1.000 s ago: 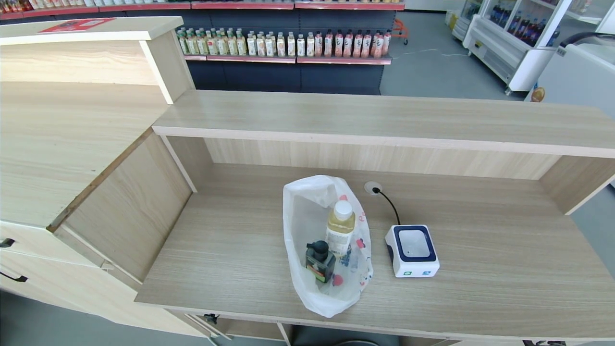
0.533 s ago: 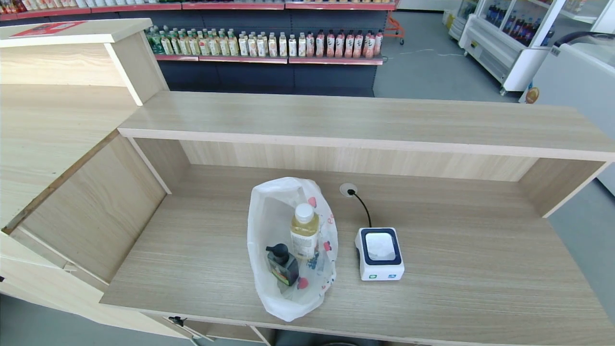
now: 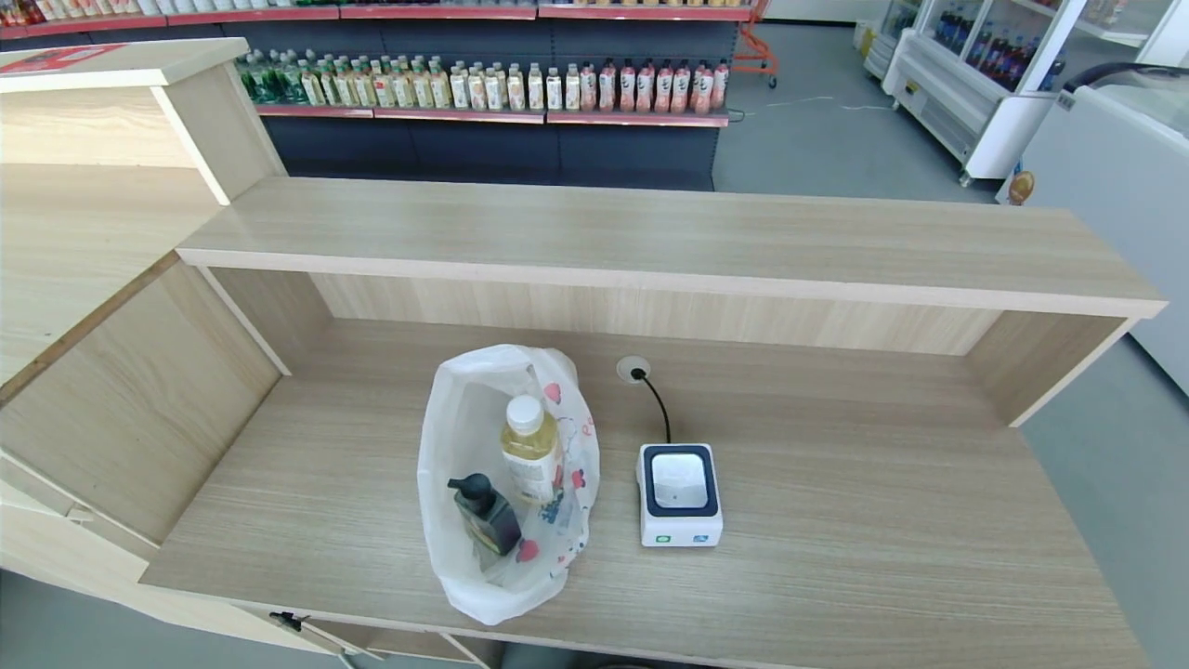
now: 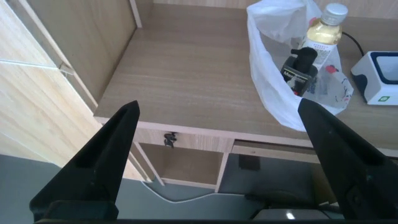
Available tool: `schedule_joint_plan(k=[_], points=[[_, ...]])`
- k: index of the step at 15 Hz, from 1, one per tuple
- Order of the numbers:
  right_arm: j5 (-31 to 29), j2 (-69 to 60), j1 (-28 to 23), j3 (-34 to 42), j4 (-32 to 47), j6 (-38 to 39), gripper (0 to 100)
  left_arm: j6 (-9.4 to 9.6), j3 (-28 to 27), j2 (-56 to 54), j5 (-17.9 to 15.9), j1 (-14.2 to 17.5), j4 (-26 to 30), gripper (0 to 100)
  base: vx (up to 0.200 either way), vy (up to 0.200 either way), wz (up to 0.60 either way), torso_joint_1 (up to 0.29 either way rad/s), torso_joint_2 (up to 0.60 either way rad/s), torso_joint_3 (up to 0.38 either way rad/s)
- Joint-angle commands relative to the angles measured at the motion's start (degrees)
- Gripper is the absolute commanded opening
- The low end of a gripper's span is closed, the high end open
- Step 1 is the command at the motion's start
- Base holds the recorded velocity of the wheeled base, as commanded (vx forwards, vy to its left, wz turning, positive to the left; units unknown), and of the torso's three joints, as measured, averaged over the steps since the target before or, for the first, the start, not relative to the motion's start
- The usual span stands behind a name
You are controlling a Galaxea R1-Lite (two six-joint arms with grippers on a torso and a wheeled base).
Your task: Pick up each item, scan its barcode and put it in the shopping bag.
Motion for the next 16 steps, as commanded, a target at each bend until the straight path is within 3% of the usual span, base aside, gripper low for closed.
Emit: schedule_joint_plan(k=[1, 2, 3, 6, 9, 16], points=[[0.0, 0.1, 0.1, 0.0, 0.0, 0.1, 100, 0.0, 0.0, 0.0, 0.0, 0.1, 0.0, 100, 0.0, 0.0, 0.0, 0.0, 0.0, 0.0], [0.0, 0.2, 0.1, 0.0, 0.0, 0.0, 100, 0.0, 0.0, 0.0, 0.0, 0.1, 0.0, 100, 0.0, 0.0, 0.0, 0.0, 0.0, 0.0], [0.0, 0.1, 0.1, 0.0, 0.1, -0.4, 0, 0.0, 0.0, 0.0, 0.0, 0.1, 0.0, 100, 0.0, 0.0, 0.0, 0.0, 0.0, 0.0], [0.0, 0.1, 0.1, 0.0, 0.0, 0.1, 0, 0.09, 0.0, 0.0, 0.0, 0.1, 0.0, 100, 0.0, 0.0, 0.0, 0.0, 0.0, 0.0], [-0.1, 0.1, 0.1, 0.0, 0.0, 0.1, 0, 0.0, 0.0, 0.0, 0.0, 0.1, 0.0, 100, 0.2, 0.0, 0.0, -0.002, 0.01, 0.004], [-0.1, 0.1, 0.1, 0.0, 0.0, 0.1, 0, 0.0, 0.0, 0.0, 0.0, 0.1, 0.0, 100, 0.0, 0.0, 0.0, 0.0, 0.0, 0.0]])
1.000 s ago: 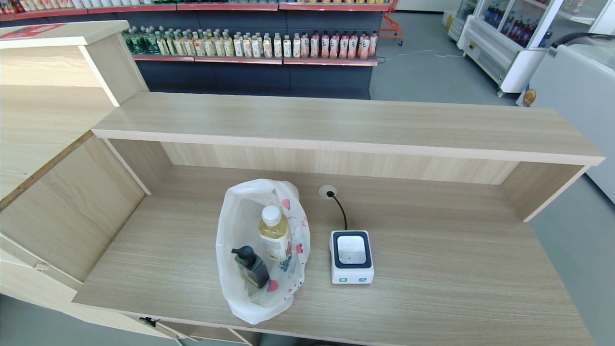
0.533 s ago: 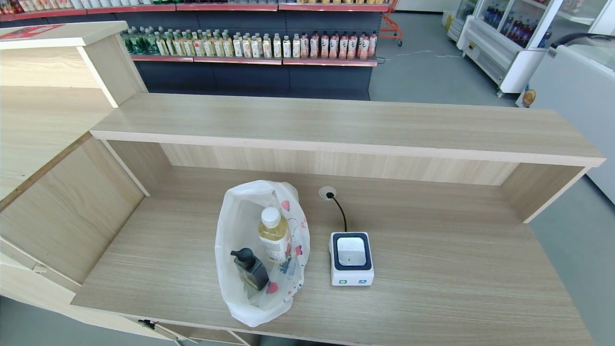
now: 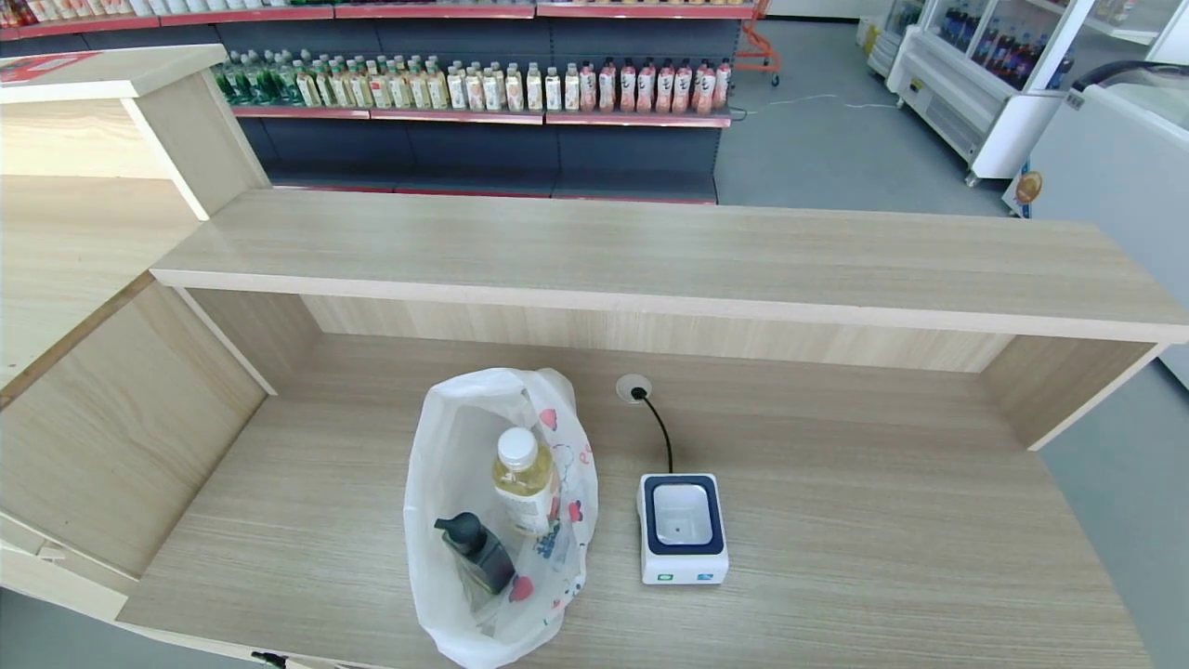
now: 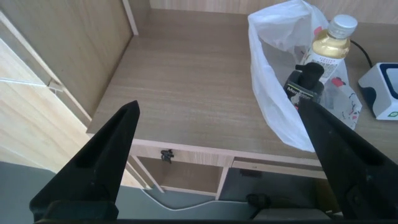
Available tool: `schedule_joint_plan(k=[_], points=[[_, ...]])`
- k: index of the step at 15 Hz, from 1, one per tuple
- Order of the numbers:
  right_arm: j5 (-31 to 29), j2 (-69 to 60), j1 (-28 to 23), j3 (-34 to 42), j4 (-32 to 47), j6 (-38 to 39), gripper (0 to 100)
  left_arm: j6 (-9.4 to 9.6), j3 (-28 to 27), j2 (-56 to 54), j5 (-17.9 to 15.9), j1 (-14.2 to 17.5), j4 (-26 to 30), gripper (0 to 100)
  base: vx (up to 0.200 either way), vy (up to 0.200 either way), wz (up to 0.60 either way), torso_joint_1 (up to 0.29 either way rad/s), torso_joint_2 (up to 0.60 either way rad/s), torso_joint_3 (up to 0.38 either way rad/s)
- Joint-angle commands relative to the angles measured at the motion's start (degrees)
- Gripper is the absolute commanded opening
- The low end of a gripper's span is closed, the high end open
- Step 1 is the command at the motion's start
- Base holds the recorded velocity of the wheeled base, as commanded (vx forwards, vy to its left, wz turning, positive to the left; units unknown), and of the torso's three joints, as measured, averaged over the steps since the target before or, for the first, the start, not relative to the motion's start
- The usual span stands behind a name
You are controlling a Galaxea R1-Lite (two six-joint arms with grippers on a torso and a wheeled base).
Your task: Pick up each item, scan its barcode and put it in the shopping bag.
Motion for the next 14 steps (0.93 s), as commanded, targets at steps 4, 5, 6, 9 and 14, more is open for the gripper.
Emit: schedule_joint_plan(k=[4, 5, 6, 9, 14], points=[[-0.1, 0.1, 0.0, 0.0, 0.0, -0.1, 0, 0.02, 0.0, 0.0, 0.0, 0.0, 0.0, 100, 0.0, 0.0, 0.0, 0.0, 0.0, 0.0], [-0.1, 0.1, 0.0, 0.0, 0.0, -0.1, 0, 0.02, 0.0, 0.0, 0.0, 0.0, 0.0, 100, 0.0, 0.0, 0.0, 0.0, 0.0, 0.0], [-0.1, 0.1, 0.0, 0.0, 0.0, -0.1, 0, 0.02, 0.0, 0.0, 0.0, 0.0, 0.0, 100, 0.0, 0.0, 0.0, 0.0, 0.0, 0.0], [-0.1, 0.1, 0.0, 0.0, 0.0, -0.1, 0, 0.02, 0.0, 0.0, 0.0, 0.0, 0.0, 100, 0.0, 0.0, 0.0, 0.0, 0.0, 0.0], [-0.1, 0.1, 0.0, 0.0, 0.0, 0.0, 0, 0.02, 0.0, 0.0, 0.0, 0.0, 0.0, 100, 0.0, 0.0, 0.0, 0.0, 0.0, 0.0]])
